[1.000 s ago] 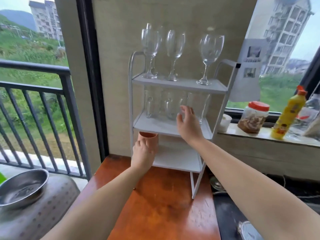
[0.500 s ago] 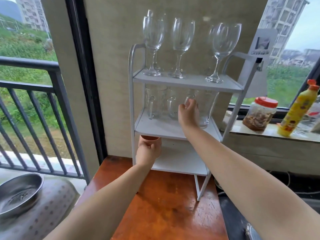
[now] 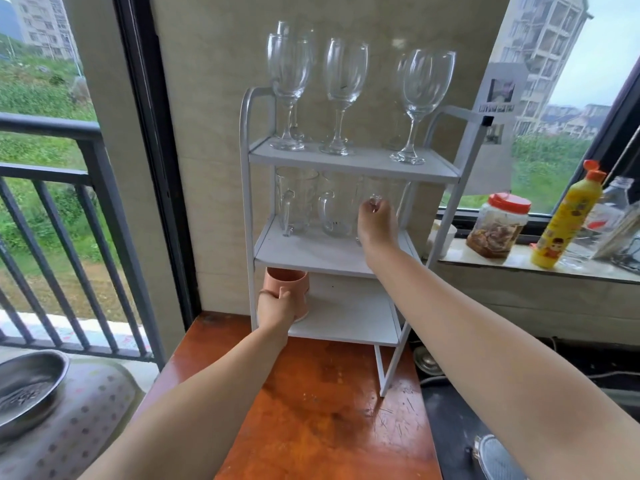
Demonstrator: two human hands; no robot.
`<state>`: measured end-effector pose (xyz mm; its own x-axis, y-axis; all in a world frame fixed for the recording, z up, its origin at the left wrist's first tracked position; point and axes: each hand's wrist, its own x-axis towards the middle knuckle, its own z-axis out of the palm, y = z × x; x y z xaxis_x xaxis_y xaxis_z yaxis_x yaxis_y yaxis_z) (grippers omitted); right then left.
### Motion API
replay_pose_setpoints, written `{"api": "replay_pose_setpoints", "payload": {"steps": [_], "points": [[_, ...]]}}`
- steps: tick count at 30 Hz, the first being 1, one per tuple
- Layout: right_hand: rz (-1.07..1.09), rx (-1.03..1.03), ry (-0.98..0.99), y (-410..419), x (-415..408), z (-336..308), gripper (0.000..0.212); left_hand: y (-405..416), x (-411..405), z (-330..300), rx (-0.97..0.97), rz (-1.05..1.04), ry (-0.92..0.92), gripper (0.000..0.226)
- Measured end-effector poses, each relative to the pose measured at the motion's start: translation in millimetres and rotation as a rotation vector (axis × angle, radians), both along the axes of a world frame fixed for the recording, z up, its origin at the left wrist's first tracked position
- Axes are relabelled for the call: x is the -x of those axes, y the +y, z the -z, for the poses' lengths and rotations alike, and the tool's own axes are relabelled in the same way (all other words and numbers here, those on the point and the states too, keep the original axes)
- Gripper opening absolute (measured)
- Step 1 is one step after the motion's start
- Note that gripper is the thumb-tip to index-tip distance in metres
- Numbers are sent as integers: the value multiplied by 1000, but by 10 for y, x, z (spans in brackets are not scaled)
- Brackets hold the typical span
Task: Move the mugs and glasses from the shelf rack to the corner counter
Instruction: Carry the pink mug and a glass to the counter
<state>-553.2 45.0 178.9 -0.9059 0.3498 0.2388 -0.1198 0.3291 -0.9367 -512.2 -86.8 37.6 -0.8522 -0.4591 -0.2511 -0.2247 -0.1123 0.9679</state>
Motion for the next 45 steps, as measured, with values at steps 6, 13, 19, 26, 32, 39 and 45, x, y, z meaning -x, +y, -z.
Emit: {"api": "replay_pose_setpoints", "payload": {"steps": [6,13,19,26,32,39,45], "points": [[-5,106,32,141,-132,-30,37,25,-93,-50,12,-32,52,20],[-63,88,104,293,-445,-23,33,81,-330,5,81,20,134,16],[-72,86,138,236,-844,-97,32,72,-652,-111,144,59,134,15],[-6,130,192,312,-1630,-41,36,10,-1265,-207,191,126,134,19],[126,168,172,536,-2468,294,38,201,-1935,-69,173,225,119,21],[345,142,84,1126,-3362,730,42,840,-2530,234,211,428,107,15],[597,129,-18,2070,-4326,1182,44,1836,-3075,409,264,674,120,15]]}}
